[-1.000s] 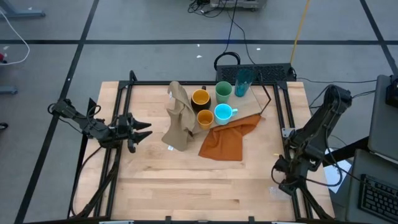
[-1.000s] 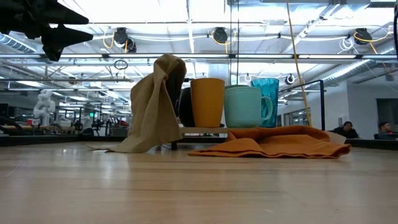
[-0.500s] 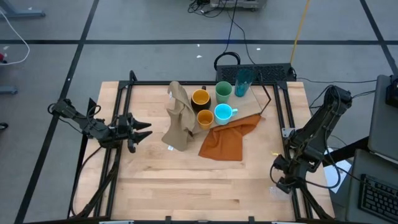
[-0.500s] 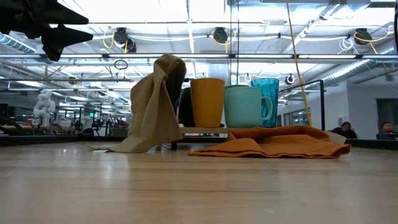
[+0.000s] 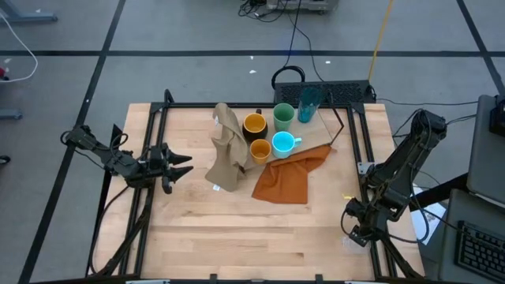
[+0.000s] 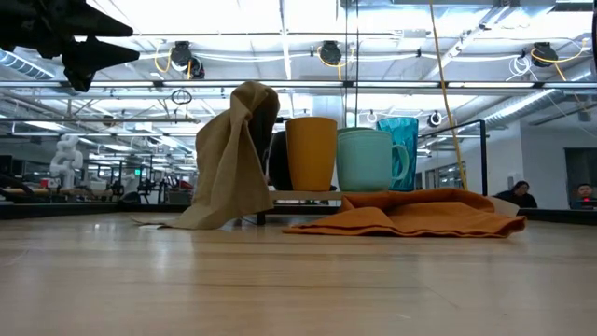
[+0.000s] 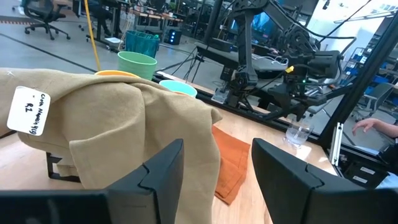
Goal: Stack small to large cups/mugs on shelf
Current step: Put the transparent mug on the shelf
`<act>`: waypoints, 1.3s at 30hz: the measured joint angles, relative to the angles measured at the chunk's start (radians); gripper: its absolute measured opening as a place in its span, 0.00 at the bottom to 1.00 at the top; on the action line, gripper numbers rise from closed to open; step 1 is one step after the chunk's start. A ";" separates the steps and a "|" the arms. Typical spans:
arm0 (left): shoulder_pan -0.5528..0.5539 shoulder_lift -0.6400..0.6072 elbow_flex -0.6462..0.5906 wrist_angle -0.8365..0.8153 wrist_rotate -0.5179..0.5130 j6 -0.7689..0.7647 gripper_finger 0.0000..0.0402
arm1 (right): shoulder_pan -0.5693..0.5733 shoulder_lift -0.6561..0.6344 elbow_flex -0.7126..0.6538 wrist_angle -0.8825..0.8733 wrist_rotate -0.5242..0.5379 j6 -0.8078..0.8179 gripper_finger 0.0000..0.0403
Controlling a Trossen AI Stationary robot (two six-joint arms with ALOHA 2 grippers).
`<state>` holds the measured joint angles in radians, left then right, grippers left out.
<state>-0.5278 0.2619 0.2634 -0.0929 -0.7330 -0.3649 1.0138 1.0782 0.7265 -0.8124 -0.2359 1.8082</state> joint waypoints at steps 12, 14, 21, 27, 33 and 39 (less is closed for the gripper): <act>0.000 0.000 0.000 0.000 0.000 0.001 0.48 | 0.032 0.051 0.000 0.027 -0.001 0.010 0.50; 0.000 0.000 0.000 0.000 0.000 0.001 0.48 | 0.032 0.056 0.000 0.034 -0.001 0.008 0.48; 0.000 0.000 0.000 0.000 0.001 0.003 0.48 | 0.032 0.061 0.000 0.037 -0.002 0.005 0.34; 0.000 0.000 0.000 0.000 0.001 0.003 0.48 | 0.032 0.061 0.000 0.038 -0.003 0.002 0.16; 0.000 0.000 0.000 0.000 0.001 0.003 0.48 | 0.032 0.061 0.000 0.060 -0.004 -0.016 0.02; 0.000 0.000 0.000 0.000 0.001 0.002 0.48 | 0.028 0.061 0.000 0.058 0.000 -0.035 0.00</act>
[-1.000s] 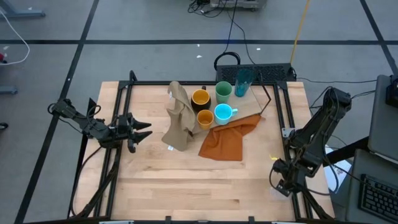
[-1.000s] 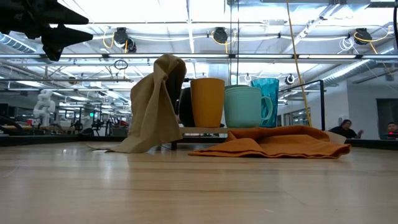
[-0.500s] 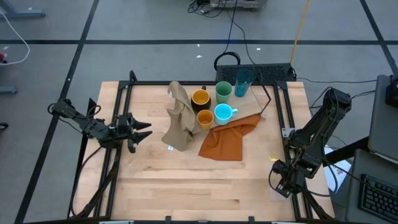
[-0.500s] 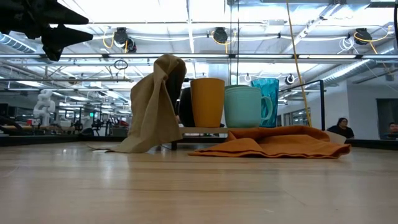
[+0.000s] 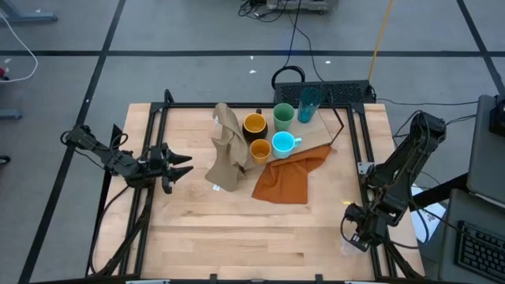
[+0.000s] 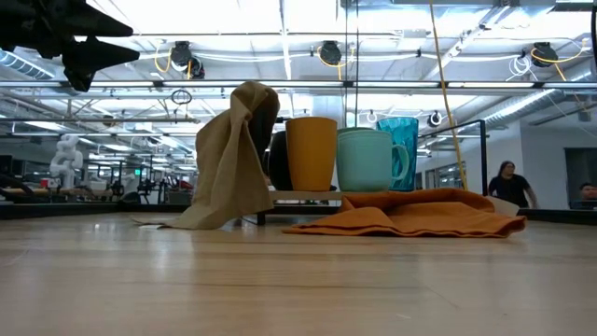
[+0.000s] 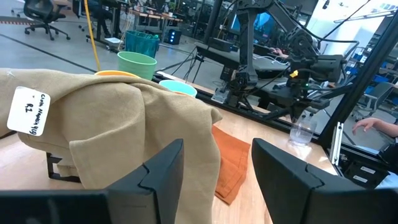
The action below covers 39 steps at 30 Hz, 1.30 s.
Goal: Stack small to large cups/mugs on shelf
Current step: Put the transparent mug on the shelf
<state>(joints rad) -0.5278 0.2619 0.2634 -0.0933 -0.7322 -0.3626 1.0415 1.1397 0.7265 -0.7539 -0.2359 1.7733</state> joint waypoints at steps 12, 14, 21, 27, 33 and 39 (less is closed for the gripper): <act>0.000 0.000 0.000 0.000 0.001 -0.007 0.48 | -0.175 -0.021 0.045 -0.058 0.112 -0.328 0.00; 0.000 0.000 0.000 0.000 0.002 -0.012 0.48 | -0.219 -0.037 0.066 -0.098 0.163 -0.406 0.00; 0.000 0.000 0.000 0.000 0.002 -0.019 0.48 | -0.388 -0.101 0.162 -0.291 0.297 -0.677 0.00; 0.000 0.000 0.000 0.000 0.002 -0.017 0.48 | -0.556 -0.123 0.305 -0.382 0.390 -0.951 0.00; 0.000 0.000 0.000 -0.006 0.002 -0.016 0.48 | -0.727 -0.123 0.470 -0.502 0.520 -1.215 0.00; 0.000 0.000 0.000 -0.015 0.002 -0.015 0.48 | -0.973 -0.106 0.600 -0.529 0.479 -1.485 0.00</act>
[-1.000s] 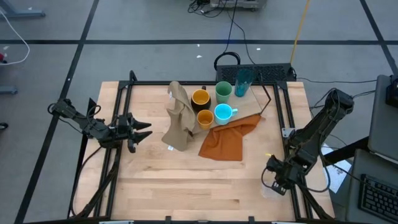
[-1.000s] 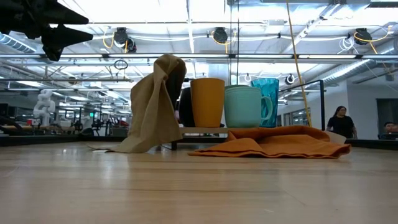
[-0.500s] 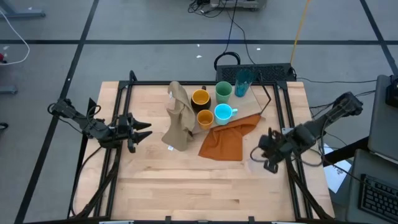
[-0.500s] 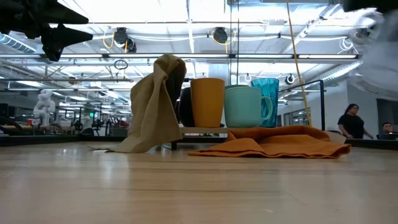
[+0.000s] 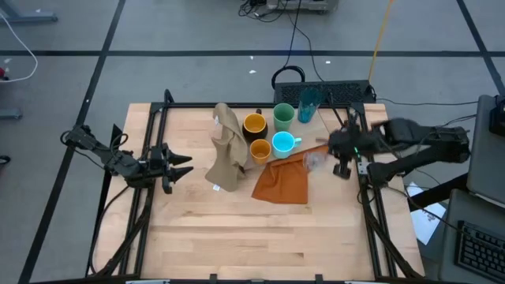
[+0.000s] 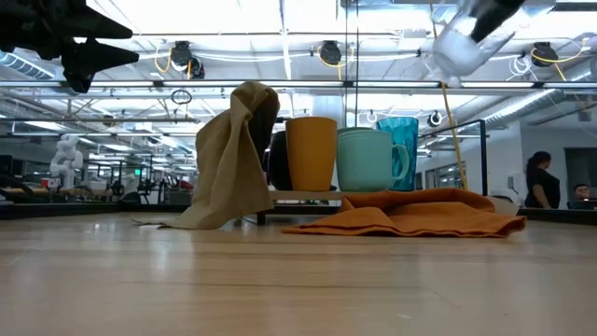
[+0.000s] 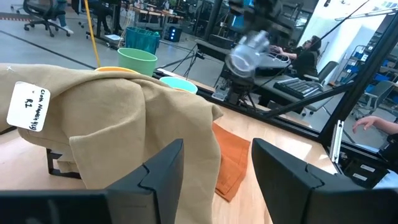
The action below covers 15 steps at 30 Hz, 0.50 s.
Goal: Stack small to large cups/mugs on shelf
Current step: Put the transparent mug on the shelf
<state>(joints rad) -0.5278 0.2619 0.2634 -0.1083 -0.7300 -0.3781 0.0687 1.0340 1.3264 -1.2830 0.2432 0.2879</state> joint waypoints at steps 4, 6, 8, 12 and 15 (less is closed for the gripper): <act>0.000 0.000 0.000 -0.001 0.000 0.006 0.48 | -0.178 0.054 0.063 -0.059 -0.037 -0.142 0.00; 0.000 0.000 0.000 -0.001 0.000 0.007 0.48 | -0.248 0.094 0.089 -0.077 -0.059 -0.204 0.00; 0.000 0.000 0.000 -0.002 0.000 0.006 0.48 | -0.301 0.133 0.113 -0.086 -0.092 -0.259 0.00; 0.000 0.000 0.000 -0.001 0.000 0.008 0.48 | -0.392 0.206 0.176 -0.109 -0.122 -0.348 0.00; 0.000 0.000 0.000 -0.002 0.004 0.008 0.48 | -0.452 0.257 0.226 -0.144 -0.184 -0.408 0.00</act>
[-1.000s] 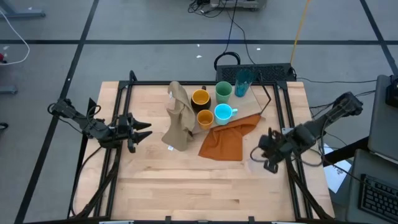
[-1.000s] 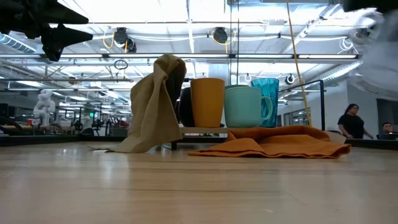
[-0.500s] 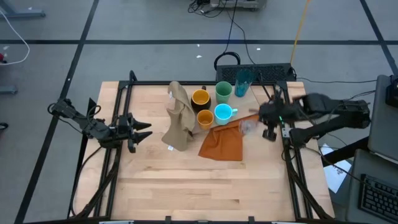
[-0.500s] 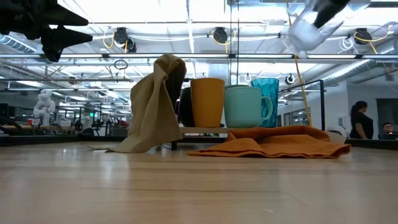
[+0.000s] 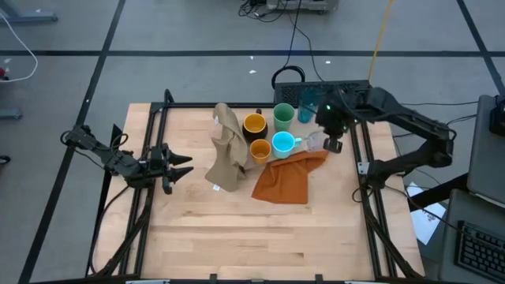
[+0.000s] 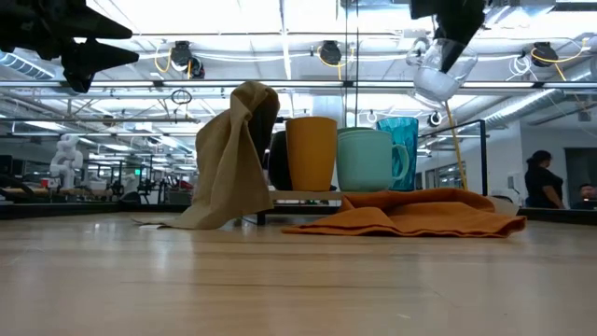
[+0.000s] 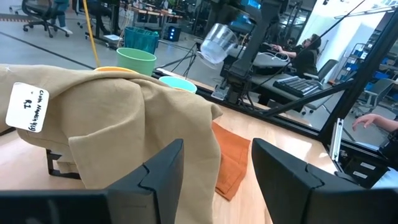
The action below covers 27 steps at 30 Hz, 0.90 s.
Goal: Stack small to large cups/mugs on shelf
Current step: Put the transparent mug on the shelf
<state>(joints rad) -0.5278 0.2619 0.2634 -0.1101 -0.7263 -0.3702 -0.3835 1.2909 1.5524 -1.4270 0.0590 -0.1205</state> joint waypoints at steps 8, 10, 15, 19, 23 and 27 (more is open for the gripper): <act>0.000 0.000 0.000 -0.001 0.001 0.000 0.48 | -0.144 0.127 0.126 -0.140 -0.016 -0.128 0.00; 0.000 0.000 0.000 -0.002 0.001 0.000 0.48 | -0.171 0.155 0.138 -0.144 -0.016 -0.144 0.00; 0.000 0.000 0.000 -0.002 0.001 0.000 0.48 | -0.220 0.220 0.138 -0.144 -0.035 -0.210 0.00; 0.000 0.000 0.000 -0.002 0.002 0.000 0.48 | -0.246 0.262 0.137 -0.111 -0.038 -0.232 0.00; 0.000 0.000 0.000 -0.004 0.002 0.000 0.48 | -0.269 0.292 0.137 -0.104 -0.039 -0.250 0.00; 0.000 0.000 0.000 -0.013 0.007 -0.002 0.48 | -0.302 0.303 0.120 -0.107 -0.036 -0.252 0.00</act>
<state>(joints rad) -0.5278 0.2618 0.2634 -0.1228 -0.7195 -0.3725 -0.6856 1.5940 1.6723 -1.5337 0.0234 -0.3729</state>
